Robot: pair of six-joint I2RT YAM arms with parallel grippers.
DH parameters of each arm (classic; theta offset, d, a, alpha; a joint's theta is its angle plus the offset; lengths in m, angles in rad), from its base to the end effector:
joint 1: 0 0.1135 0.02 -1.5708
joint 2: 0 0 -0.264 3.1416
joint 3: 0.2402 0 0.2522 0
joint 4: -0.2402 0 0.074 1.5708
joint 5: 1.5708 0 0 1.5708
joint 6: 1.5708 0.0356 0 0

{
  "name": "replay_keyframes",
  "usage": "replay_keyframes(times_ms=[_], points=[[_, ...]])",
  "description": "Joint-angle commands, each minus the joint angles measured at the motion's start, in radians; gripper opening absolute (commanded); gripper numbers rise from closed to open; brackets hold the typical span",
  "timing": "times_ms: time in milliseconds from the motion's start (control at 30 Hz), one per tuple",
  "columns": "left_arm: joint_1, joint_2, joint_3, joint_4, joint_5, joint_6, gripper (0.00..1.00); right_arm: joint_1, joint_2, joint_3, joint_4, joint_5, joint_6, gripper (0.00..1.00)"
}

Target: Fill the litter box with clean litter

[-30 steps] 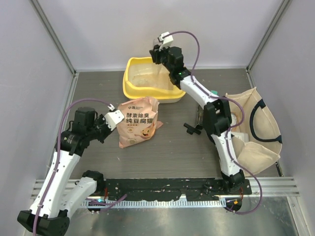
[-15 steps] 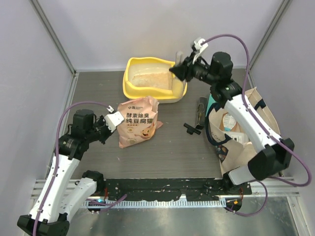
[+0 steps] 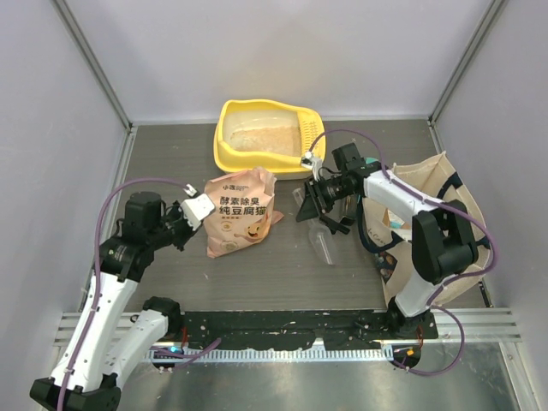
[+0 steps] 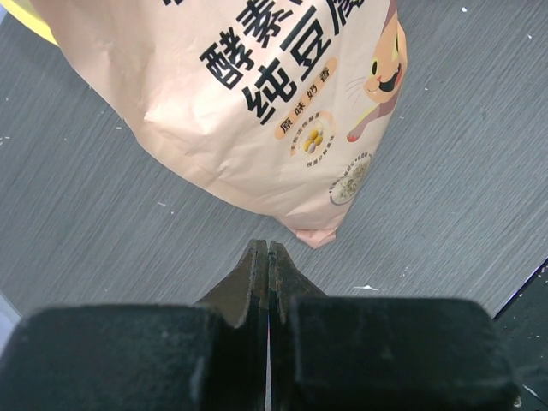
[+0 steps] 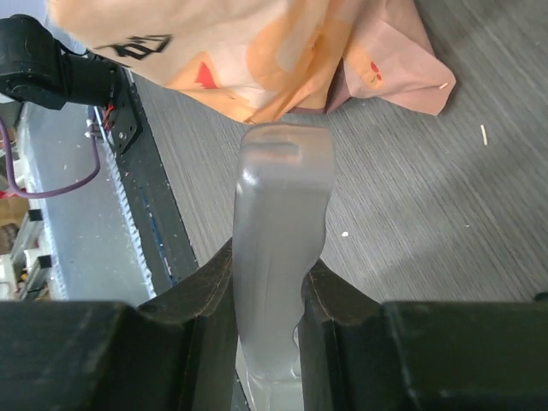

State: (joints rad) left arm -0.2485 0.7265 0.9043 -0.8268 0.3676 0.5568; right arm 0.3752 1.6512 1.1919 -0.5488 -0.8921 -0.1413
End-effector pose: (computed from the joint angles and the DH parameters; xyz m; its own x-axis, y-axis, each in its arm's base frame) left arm 0.1312 -0.0465 0.3264 -0.2294 0.5670 -0.7911 0.7400 0.6296 0.2366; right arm 0.3051 0.1499 0.2403 -0.6923 -0.3677 -0.6209 -0.7211 0.3840 0.5767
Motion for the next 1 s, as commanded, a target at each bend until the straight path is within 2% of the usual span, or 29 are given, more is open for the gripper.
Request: replay_keyframes(times_ms=[0, 67, 133, 167, 200, 233, 300, 367, 400, 467, 500, 567, 600, 633, 667, 700, 800, 967], points=[[-0.002, -0.010, -0.012, 0.037, 0.033, -0.008, 0.00, -0.009, 0.059, 0.026, -0.016, -0.097, 0.015, 0.28], [-0.003, -0.009, -0.007, 0.034, 0.034, -0.008, 0.00, -0.007, 0.097, 0.002, 0.013, -0.088, 0.055, 0.28], [-0.003, -0.009, -0.004, 0.032, 0.036, -0.006, 0.00, -0.009, 0.130, -0.006, 0.027, -0.081, 0.080, 0.33], [-0.003, -0.010, -0.001, 0.028, 0.040, -0.006, 0.01, -0.006, 0.134, -0.015, 0.047, -0.067, 0.104, 0.38], [-0.003, -0.010, 0.002, 0.025, 0.045, -0.008, 0.01, -0.005, 0.136, -0.021, 0.062, -0.051, 0.114, 0.59], [-0.002, -0.010, 0.008, 0.020, 0.048, -0.009, 0.00, -0.004, 0.134, -0.023, 0.076, -0.033, 0.118, 0.65], [-0.002, -0.012, 0.013, 0.017, 0.060, -0.017, 0.01, -0.009, 0.131, -0.005, 0.101, 0.030, 0.134, 0.74], [-0.002, -0.010, 0.028, 0.014, 0.071, -0.024, 0.02, -0.010, 0.108, 0.036, 0.093, 0.047, 0.138, 0.77], [-0.003, -0.007, 0.037, 0.011, 0.083, -0.024, 0.18, -0.016, 0.093, 0.057, 0.083, 0.048, 0.132, 0.77], [-0.003, -0.001, 0.074, 0.009, 0.094, -0.029, 0.36, -0.024, 0.065, 0.121, 0.046, 0.056, 0.137, 0.78], [-0.003, 0.002, 0.087, 0.017, 0.094, -0.035, 0.48, -0.030, 0.038, 0.144, 0.044, 0.064, 0.172, 0.78], [-0.003, 0.010, 0.119, 0.064, 0.073, -0.089, 0.62, -0.030, 0.013, 0.214, 0.056, 0.076, 0.210, 0.78], [-0.003, 0.016, 0.130, 0.087, 0.061, -0.110, 0.74, -0.027, -0.007, 0.231, 0.079, 0.102, 0.239, 0.78], [-0.003, 0.036, 0.149, 0.116, 0.056, -0.121, 0.79, -0.015, -0.014, 0.245, 0.133, 0.123, 0.306, 0.78], [-0.003, 0.048, 0.160, 0.127, 0.060, -0.121, 0.87, -0.004, -0.021, 0.273, 0.148, 0.171, 0.331, 0.78], [-0.003, 0.065, 0.174, 0.135, 0.070, -0.117, 0.99, 0.008, -0.013, 0.293, 0.153, 0.267, 0.354, 0.78], [-0.003, 0.151, 0.237, 0.140, 0.131, -0.081, 1.00, 0.048, 0.037, 0.389, 0.138, 0.379, 0.428, 0.78], [-0.002, 0.380, 0.418, 0.048, 0.195, -0.009, 1.00, 0.142, 0.137, 0.550, 0.014, 0.518, 0.332, 0.78]])
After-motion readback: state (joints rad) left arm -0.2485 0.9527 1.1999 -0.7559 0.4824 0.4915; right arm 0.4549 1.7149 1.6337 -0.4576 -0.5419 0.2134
